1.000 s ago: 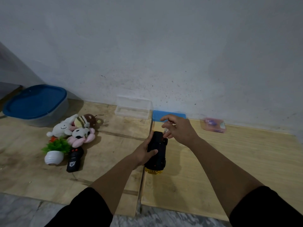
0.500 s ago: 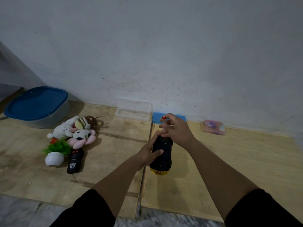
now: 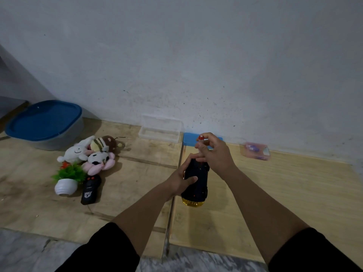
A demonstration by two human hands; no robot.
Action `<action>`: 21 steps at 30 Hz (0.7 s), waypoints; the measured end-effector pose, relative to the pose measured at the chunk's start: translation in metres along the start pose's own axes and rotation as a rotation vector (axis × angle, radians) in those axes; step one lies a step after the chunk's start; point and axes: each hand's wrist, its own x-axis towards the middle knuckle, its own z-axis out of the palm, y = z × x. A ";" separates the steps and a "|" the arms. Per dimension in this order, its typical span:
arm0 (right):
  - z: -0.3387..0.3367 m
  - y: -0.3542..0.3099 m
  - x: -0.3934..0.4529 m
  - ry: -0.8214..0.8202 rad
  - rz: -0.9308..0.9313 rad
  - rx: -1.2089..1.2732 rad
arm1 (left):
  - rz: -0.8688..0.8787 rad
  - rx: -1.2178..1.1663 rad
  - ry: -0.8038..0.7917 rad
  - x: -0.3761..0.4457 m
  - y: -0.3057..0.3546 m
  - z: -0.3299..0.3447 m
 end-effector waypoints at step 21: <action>-0.001 0.004 -0.009 0.055 -0.055 -0.059 | -0.031 0.008 0.024 -0.011 0.002 0.001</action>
